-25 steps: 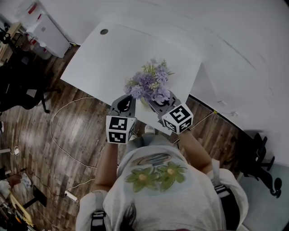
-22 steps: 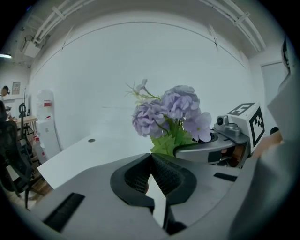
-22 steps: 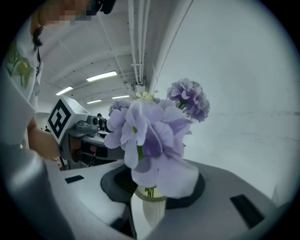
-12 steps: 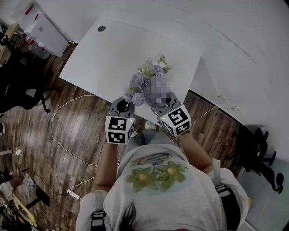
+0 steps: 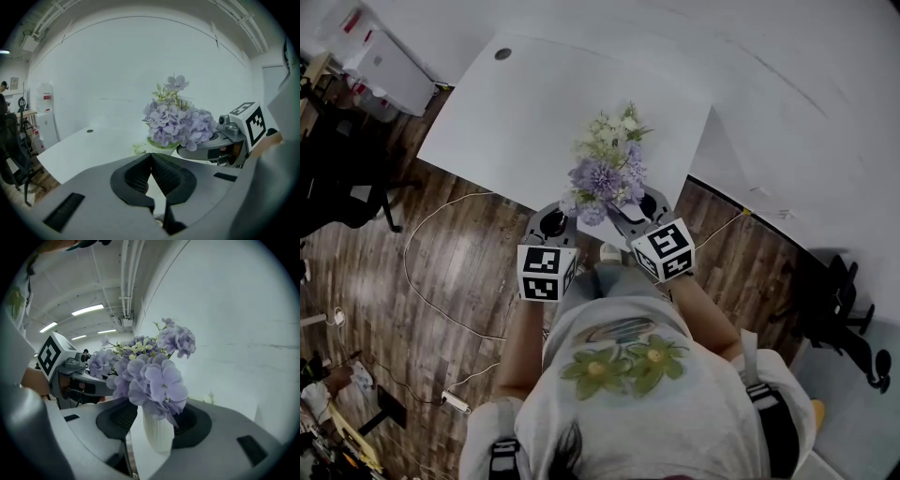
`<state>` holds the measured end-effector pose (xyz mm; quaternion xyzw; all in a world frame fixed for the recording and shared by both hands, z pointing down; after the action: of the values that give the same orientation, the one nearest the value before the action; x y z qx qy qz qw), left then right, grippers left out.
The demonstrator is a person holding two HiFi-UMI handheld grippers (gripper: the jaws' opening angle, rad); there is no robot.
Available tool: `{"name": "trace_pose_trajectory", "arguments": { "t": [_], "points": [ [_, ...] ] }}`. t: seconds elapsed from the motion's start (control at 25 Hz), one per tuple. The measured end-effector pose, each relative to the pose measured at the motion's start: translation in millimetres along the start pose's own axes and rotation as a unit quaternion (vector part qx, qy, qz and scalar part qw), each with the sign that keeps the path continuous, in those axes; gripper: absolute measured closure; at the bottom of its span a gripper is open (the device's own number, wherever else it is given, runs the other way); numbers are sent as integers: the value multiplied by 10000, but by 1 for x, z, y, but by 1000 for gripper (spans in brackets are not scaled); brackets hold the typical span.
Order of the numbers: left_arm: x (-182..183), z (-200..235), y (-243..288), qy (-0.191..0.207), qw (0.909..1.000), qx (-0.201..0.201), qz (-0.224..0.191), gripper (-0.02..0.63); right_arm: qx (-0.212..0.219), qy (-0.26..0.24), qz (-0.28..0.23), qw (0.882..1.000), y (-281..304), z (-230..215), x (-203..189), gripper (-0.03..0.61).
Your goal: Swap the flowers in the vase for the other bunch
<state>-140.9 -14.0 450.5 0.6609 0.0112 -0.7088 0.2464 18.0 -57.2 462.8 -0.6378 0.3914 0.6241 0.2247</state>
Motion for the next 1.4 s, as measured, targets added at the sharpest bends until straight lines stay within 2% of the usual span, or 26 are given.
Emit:
{"name": "trace_pose_trajectory", "arguments": {
  "t": [0.28, 0.48, 0.56, 0.68, 0.8, 1.04, 1.4],
  "points": [
    [-10, -14, -6, -45, 9999, -117, 46, 595, -72, 236, 305, 9992, -10, 2, -17, 383],
    [-15, -25, -5, -71, 9997, -208, 81, 595, -88, 289, 304, 9991, -17, 5, -23, 385],
    [-15, -27, -5, -91, 9997, -232, 42, 595, -59, 306, 236, 9992, -19, 7, -22, 406],
    [-15, -27, -4, -115, 9996, -244, 3, 595, 40, 363, 143, 9992, -21, 8, -21, 483],
    [-15, -30, -3, -139, 9995, -279, -18, 595, 240, 404, 65, 9989, -23, 11, -19, 517],
    [-14, -34, -3, -160, 9991, -384, -78, 595, 432, 147, -10, 9990, -24, 21, -13, 534],
    [-14, -38, -1, -119, 9985, -530, -75, 595, 506, 149, -78, 9986, -26, 25, -8, 537]
  ]
}}
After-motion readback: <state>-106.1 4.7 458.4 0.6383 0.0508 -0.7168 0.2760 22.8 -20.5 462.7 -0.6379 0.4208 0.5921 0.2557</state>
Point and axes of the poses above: the fingertips, and each gripper's own axes: y forward along the fingers, z to its left, x out of its top, the point moved 8 cm from there along -y, backward along the fingers, and after that the axes turned 11 degrees about -z, right-handed, at the moved point
